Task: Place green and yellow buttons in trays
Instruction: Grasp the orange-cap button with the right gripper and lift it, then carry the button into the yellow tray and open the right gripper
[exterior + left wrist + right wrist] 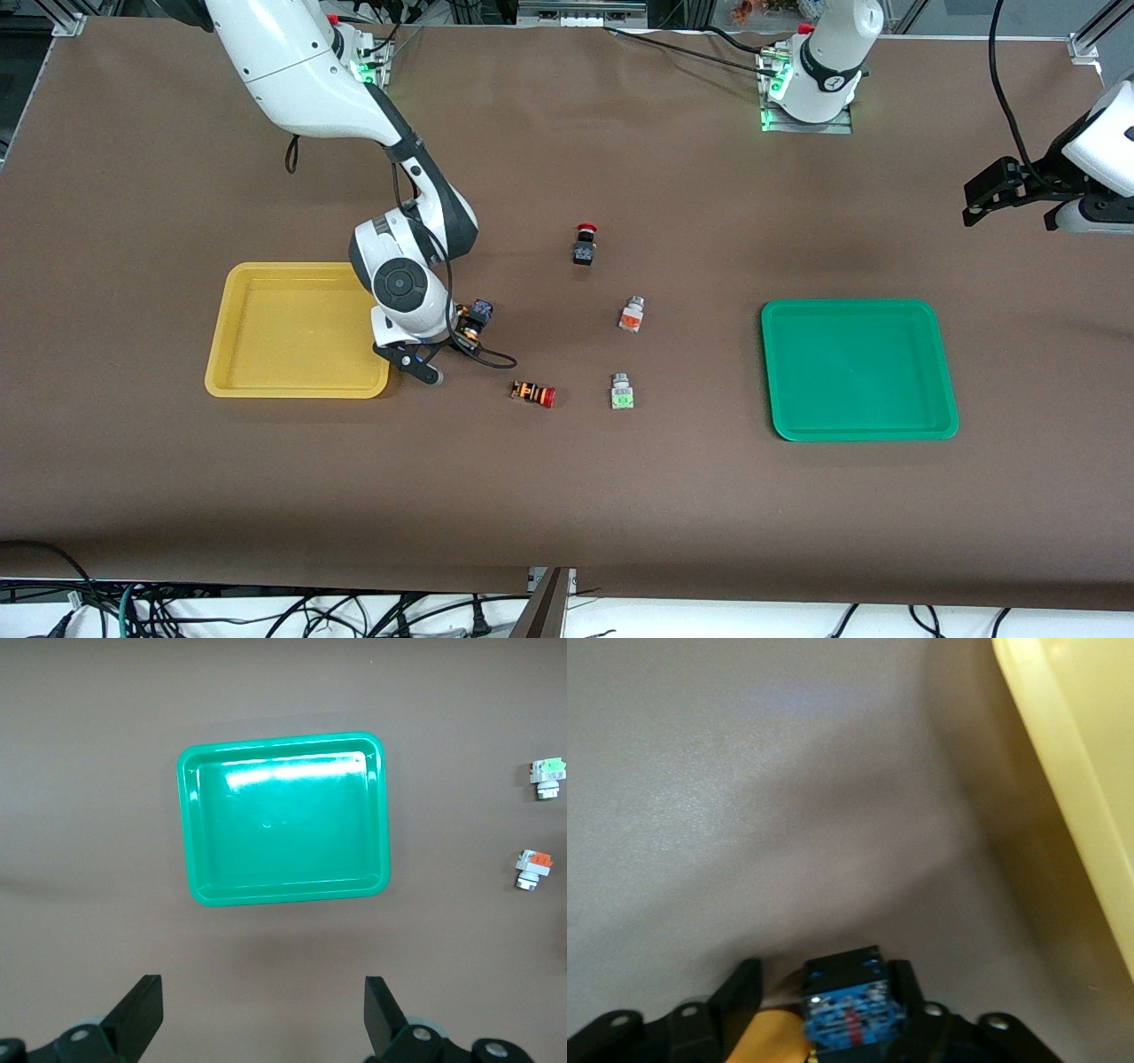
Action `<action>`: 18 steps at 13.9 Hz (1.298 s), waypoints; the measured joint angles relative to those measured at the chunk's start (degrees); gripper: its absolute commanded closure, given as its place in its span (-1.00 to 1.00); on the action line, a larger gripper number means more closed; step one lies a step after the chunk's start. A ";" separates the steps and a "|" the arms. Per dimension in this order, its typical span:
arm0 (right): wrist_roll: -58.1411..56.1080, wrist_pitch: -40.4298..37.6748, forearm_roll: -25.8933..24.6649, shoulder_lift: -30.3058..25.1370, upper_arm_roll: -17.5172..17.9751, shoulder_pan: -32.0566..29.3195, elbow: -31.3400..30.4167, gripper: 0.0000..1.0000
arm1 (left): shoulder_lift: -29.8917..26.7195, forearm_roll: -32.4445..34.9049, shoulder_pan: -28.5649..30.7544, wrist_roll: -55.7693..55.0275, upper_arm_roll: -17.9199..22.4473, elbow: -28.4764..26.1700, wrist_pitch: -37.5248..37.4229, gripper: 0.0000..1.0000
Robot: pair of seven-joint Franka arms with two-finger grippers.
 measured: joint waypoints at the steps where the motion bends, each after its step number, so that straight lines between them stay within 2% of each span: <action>1: 0.00 -0.35 -0.01 -0.17 -0.06 0.00 -0.12 0.57 | 0.00 0.00 0.00 0.00 0.00 0.00 0.00 -1.00; 3: -0.07 -0.56 -0.01 -0.47 -0.16 -0.01 -0.39 0.91 | 0.00 0.00 0.00 0.00 0.00 0.00 0.00 -1.00; 4: -0.25 -0.56 -0.01 -0.48 -0.16 -0.01 -0.39 0.97 | 0.00 0.00 -0.01 0.00 0.00 0.00 0.00 -1.00; 9: -5.83 -1.80 -0.01 -1.06 -0.81 -1.45 0.23 0.98 | 0.00 0.00 -0.01 0.00 -0.06 0.00 0.00 -1.00; 13: -22.40 -14.39 0.00 -4.36 -1.41 -8.69 5.23 0.97 | 0.00 0.00 -0.01 0.00 -0.08 0.00 0.00 -1.00; 18: -35.80 -16.61 0.00 -5.00 -1.57 -16.78 5.19 0.87 | 0.00 0.00 -0.01 0.00 -0.10 0.00 0.00 -1.00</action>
